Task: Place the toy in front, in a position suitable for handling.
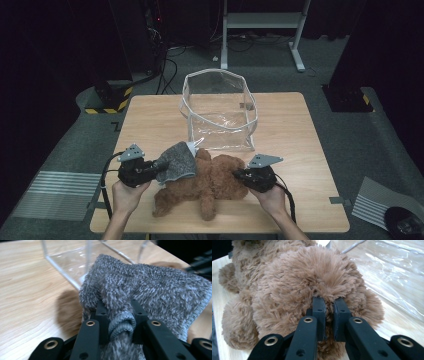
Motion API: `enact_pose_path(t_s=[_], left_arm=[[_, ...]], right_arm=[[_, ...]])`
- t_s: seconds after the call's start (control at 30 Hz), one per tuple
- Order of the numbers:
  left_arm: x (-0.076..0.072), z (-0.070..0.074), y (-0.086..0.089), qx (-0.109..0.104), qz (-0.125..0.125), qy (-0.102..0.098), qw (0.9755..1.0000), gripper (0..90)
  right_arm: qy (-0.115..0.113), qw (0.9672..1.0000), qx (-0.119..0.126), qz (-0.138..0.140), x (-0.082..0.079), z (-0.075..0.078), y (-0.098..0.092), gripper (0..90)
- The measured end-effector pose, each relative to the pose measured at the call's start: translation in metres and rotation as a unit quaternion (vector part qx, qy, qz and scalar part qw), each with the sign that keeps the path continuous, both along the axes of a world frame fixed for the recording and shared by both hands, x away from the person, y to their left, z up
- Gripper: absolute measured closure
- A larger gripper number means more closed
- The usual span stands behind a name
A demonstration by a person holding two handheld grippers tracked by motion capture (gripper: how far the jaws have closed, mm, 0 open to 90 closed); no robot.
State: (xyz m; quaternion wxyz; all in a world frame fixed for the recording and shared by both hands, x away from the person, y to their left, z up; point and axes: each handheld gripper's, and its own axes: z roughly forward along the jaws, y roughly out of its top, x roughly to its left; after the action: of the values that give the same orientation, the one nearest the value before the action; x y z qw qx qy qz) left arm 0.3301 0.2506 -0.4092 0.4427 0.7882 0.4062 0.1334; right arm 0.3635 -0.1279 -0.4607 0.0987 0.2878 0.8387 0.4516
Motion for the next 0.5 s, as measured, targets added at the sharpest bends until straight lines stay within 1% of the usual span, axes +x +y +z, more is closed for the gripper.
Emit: enact_pose_path(t_s=[0.03,0.07,0.1,0.13,0.17,0.23,0.27,0.3,0.37,0.4,0.43,0.47,0.5], left_arm=[[-0.001,0.0,-0.003,0.014,0.001,0.001,0.9999,74.1],[0.0,-0.002,-0.005,0.033,0.008,0.005,0.9994,74.1],[0.003,-0.004,-0.004,0.04,0.016,0.014,0.999,74.1],[0.006,-0.007,-0.001,0.04,0.022,0.022,0.9987,74.1],[0.009,-0.01,0.002,0.046,0.03,0.026,0.9981,74.3],[0.014,-0.017,0.01,0.065,0.049,0.036,0.996,74.8],[0.015,-0.02,0.016,0.066,0.056,0.042,0.9954,75.0],[0.017,-0.023,0.022,0.062,0.062,0.048,0.995,75.0],[0.019,-0.029,0.034,0.042,0.068,0.056,0.9952,75.0],[0.019,-0.03,0.037,0.036,0.07,0.057,0.9953,75.0],[0.021,-0.031,0.04,0.024,0.07,0.056,0.9957,75.0],[0.023,-0.032,0.042,0.006,0.07,0.055,0.996,74.8],[0.027,-0.032,0.042,-0.005,0.069,0.052,0.9963,74.8]], right_arm=[[-0.001,1.0,-0.003,-0.001,0.0,0.0,0.006,82.7],[-0.001,1.0,-0.005,-0.001,0.001,0.001,0.01,82.6],[-0.003,1.0,-0.006,-0.002,0.002,0.001,0.013,82.6],[-0.004,1.0,-0.006,-0.004,0.002,0.002,0.015,82.5],[-0.006,1.0,-0.006,-0.005,0.003,0.002,0.015,82.4],[-0.005,1.0,-0.002,-0.006,0.004,0.003,0.013,82.4],[-0.005,1.0,-0.003,-0.006,0.003,0.003,0.012,82.4],[-0.008,1.0,-0.005,-0.004,0.003,0.003,0.01,82.4],[-0.013,0.9999,-0.009,0.001,0.001,0.003,0.009,82.4],[-0.014,0.9999,-0.01,0.002,0.001,0.003,0.008,82.4],[-0.013,0.9999,-0.01,0.002,0.001,0.003,0.008,82.4],[-0.013,0.9999,-0.01,0.003,0.001,0.003,0.007,82.5],[-0.014,0.9998,-0.011,0.003,0.001,0.003,0.007,82.5]])
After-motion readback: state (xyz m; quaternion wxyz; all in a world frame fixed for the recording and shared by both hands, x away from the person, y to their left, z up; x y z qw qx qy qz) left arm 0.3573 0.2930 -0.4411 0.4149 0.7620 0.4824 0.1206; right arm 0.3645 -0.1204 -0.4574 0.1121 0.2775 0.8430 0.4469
